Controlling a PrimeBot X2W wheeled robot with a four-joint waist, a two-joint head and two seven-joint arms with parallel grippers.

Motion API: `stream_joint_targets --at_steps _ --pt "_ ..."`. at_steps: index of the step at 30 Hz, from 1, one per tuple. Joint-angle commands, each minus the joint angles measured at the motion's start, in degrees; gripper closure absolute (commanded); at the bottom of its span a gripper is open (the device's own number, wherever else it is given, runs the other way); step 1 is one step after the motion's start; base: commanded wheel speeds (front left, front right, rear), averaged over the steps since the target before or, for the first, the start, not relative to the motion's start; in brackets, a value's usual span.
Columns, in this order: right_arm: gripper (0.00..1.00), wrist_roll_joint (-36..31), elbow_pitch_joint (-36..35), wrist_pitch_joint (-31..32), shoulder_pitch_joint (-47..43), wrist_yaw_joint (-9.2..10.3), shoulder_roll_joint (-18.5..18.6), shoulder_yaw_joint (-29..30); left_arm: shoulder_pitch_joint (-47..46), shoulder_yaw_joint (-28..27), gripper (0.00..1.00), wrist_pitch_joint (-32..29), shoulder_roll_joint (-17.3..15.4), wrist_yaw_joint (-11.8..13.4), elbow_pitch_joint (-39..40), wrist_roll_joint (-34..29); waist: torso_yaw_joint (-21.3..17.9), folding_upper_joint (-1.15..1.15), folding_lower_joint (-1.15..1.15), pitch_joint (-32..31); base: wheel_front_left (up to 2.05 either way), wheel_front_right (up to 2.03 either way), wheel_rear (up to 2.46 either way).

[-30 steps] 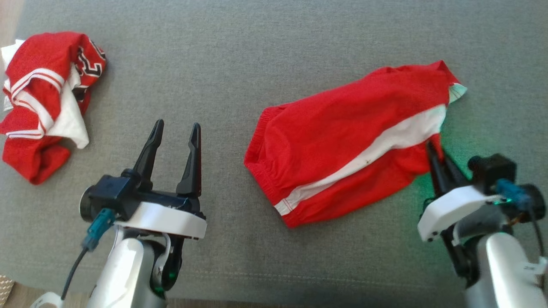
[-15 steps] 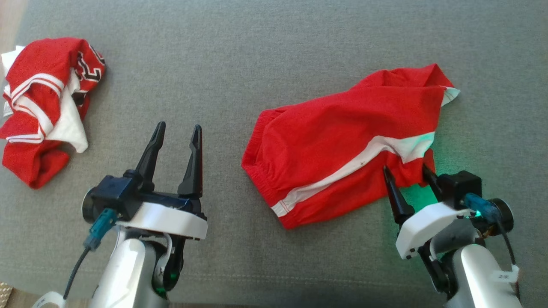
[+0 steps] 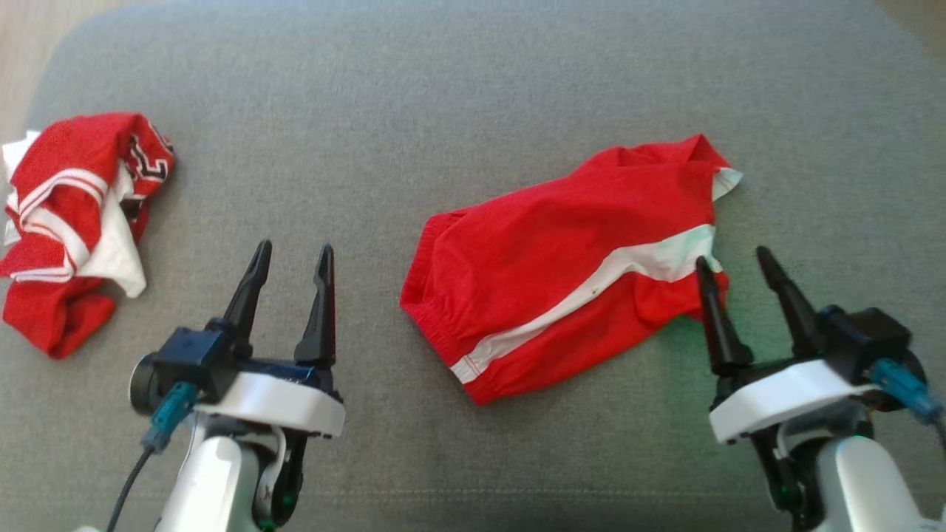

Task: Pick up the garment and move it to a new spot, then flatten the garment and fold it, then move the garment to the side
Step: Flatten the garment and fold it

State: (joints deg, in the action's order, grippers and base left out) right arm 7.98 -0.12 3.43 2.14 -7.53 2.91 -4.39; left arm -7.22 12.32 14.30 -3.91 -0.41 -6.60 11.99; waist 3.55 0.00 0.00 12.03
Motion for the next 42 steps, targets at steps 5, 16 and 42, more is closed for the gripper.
stream_joint_targets --at_steps 5,16,42 --pt "0.00 0.2 -5.1 -1.0 -0.5 0.04 0.0 1.2 1.0 -2.3 0.00 0.5 -2.3 1.0 1.6 -0.9 -1.3 0.00 0.00 -3.1 0.00 0.00 0.00" --pt "0.00 1.0 -7.2 -0.1 -4.9 0.04 0.0 2.6 6.1 -2.5 0.00 -1.5 -3.4 2.7 3.4 -0.6 -2.3 0.00 0.00 -6.3 0.00 0.00 0.00" --pt "0.00 2.9 -6.7 0.2 -4.1 0.04 0.0 1.0 8.5 11.3 0.00 -15.7 -0.4 -5.1 1.4 8.2 -2.7 0.00 0.00 -4.5 0.00 0.00 0.00"
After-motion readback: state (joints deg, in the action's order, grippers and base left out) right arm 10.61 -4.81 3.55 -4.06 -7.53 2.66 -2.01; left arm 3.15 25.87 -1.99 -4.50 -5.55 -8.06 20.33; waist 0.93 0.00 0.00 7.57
